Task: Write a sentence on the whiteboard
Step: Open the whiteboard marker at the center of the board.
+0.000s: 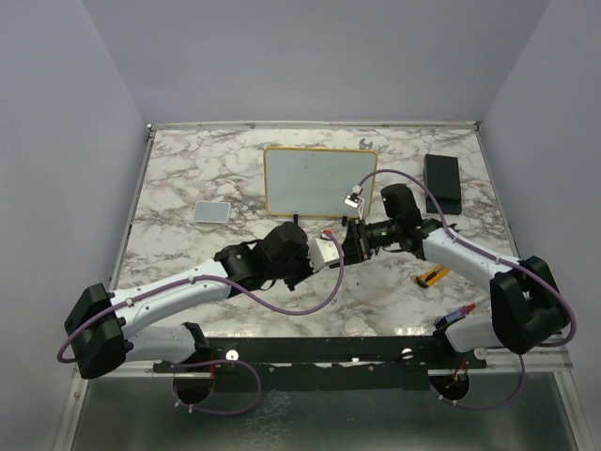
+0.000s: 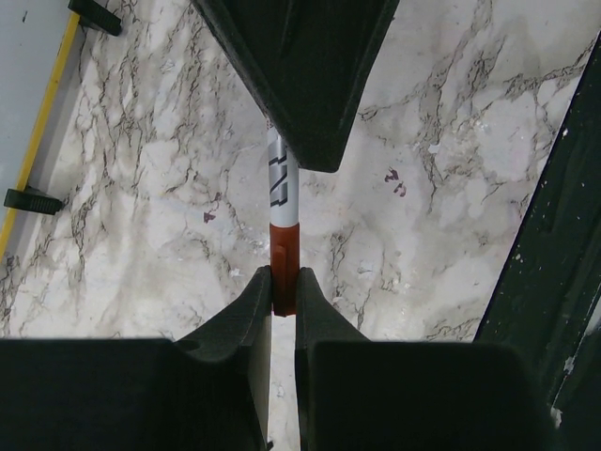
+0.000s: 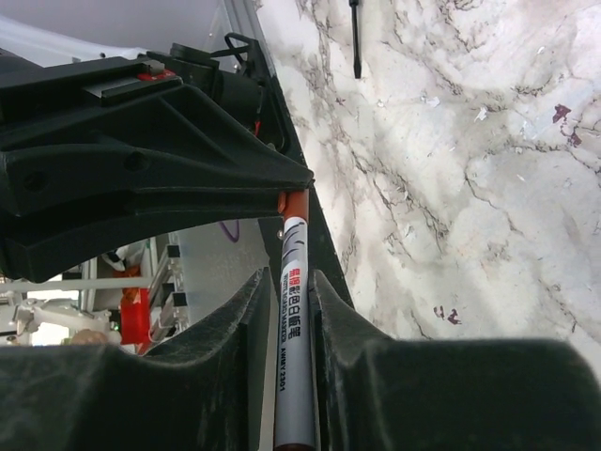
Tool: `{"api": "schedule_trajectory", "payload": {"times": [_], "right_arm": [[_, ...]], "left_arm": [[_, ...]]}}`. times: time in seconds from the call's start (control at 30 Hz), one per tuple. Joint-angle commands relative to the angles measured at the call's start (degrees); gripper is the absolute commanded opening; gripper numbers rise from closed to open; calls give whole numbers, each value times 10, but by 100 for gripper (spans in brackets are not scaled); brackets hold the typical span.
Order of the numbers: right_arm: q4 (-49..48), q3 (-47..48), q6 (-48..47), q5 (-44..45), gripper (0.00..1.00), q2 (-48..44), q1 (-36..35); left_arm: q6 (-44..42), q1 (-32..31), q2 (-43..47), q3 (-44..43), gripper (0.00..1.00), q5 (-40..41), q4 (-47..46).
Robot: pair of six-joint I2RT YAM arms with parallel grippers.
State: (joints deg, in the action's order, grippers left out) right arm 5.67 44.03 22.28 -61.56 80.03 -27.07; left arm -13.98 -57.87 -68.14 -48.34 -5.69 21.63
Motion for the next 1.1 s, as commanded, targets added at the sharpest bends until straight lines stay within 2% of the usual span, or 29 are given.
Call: {"api": "schedule_trajectory", "payload": {"times": [0.0,0.13,0.27,0.33,0.37,0.47,0.5,0.53,0.6,0.73,0.87,1.07], "right_arm": [[-14,12,0,5,24,7,-6],[-22,7,2,7,19,5,-7],[-42,-1,8,14,1,-2,-6],[-51,-6,12,16,0,-8,-6],[-51,-8,15,19,0,-11,-6],[-84,-17,29,22,0,-20,-7],[-96,-21,37,21,0,-24,-7],[-108,-24,46,20,0,-27,-7],[-130,-30,65,19,0,-31,-6],[-162,-36,92,5,0,-38,-7],[-181,-38,112,-13,0,-41,-7],[-217,-44,145,-28,0,-51,-7]], "left_arm": [[-7,-3,-2,-18,0,-17,10],[-7,-2,-2,-19,0,-18,11],[-4,-2,0,-22,0,-18,11],[-2,-2,3,-24,0,-16,10],[1,-1,4,-26,3,-10,10],[16,5,12,-28,43,14,7],[22,10,17,-28,59,16,4],[26,17,23,-26,66,10,0],[34,35,41,-20,71,-14,-12],[42,63,72,-7,71,-49,-25],[51,89,96,6,58,-81,-38],[53,101,101,13,59,-137,-39]]}}
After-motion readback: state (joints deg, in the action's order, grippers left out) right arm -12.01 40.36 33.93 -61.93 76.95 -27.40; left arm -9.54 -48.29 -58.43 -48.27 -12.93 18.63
